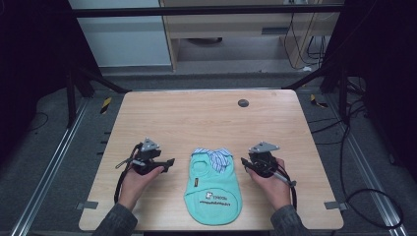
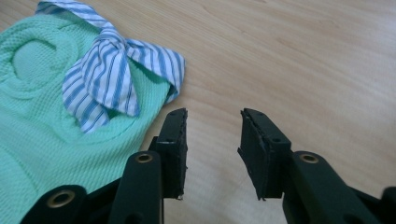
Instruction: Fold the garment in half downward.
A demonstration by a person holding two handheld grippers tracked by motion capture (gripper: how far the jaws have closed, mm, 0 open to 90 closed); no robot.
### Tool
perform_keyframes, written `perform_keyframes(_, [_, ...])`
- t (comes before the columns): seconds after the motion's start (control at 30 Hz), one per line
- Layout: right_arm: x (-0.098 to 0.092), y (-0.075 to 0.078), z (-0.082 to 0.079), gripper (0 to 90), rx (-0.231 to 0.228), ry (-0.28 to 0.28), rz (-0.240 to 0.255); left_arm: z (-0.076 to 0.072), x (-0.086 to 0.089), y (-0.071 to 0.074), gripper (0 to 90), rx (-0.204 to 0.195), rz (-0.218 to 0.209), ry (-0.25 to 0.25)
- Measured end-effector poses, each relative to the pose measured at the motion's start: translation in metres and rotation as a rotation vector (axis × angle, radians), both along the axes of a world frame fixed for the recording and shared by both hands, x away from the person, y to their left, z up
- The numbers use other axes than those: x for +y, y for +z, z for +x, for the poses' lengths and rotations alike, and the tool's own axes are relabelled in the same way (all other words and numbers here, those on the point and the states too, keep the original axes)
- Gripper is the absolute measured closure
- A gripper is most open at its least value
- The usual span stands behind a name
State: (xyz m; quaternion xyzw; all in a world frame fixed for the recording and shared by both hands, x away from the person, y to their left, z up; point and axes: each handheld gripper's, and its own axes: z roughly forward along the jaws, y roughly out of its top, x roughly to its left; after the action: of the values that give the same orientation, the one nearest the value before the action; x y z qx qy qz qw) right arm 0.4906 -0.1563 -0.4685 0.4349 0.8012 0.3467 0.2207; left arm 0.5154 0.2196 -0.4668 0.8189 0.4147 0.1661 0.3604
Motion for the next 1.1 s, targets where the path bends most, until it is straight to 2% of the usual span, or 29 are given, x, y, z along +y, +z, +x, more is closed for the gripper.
perform_keyframes(0.07, [0.007,0.005,0.012,67.4,0.014,0.034,-0.021,0.01,-0.006,0.001,34.5,0.019,0.017,-0.016])
perform_keyframes(0.13, [0.011,0.006,0.016,68.9,0.022,0.049,-0.028,0.019,-0.013,0.0,35.5,0.035,0.034,-0.032])
perform_keyframes(0.17, [0.019,0.007,0.025,71.2,0.036,0.082,-0.037,0.022,-0.016,-0.001,37.6,0.044,0.033,-0.037])
perform_keyframes(0.23, [0.022,0.007,0.029,72.6,0.04,0.097,-0.04,0.031,-0.023,0.0,38.4,0.053,0.029,-0.05])
perform_keyframes(0.27, [0.029,0.008,0.038,74.6,0.044,0.116,-0.045,0.036,-0.029,0.002,39.9,0.051,0.031,-0.056])
perform_keyframes(0.47, [0.036,0.008,0.053,76.1,0.054,0.128,-0.039,0.05,-0.046,0.011,42.0,0.057,0.026,-0.084])
perform_keyframes(0.53, [0.036,0.007,0.059,75.3,0.07,0.121,-0.034,0.057,-0.055,0.012,41.8,0.068,0.002,-0.092])
perform_keyframes(0.67, [0.038,0.007,0.065,72.4,0.078,0.122,-0.022,0.062,-0.062,0.014,40.7,0.074,-0.001,-0.102])
perform_keyframes(0.8, [0.039,0.007,0.069,71.3,0.08,0.132,-0.035,0.065,-0.076,0.015,41.0,0.066,0.024,-0.125])
perform_keyframes(0.87, [0.04,0.007,0.069,71.4,0.082,0.133,-0.04,0.066,-0.077,0.013,43.5,0.068,0.038,-0.131])
perform_keyframes(0.93, [0.041,0.006,0.071,71.8,0.087,0.137,-0.042,0.068,-0.079,0.007,43.7,0.098,0.053,-0.142])
perform_keyframes(1.1, [0.042,0.005,0.073,72.3,0.093,0.149,-0.056,0.067,-0.081,-0.004,45.4,0.116,0.087,-0.151])
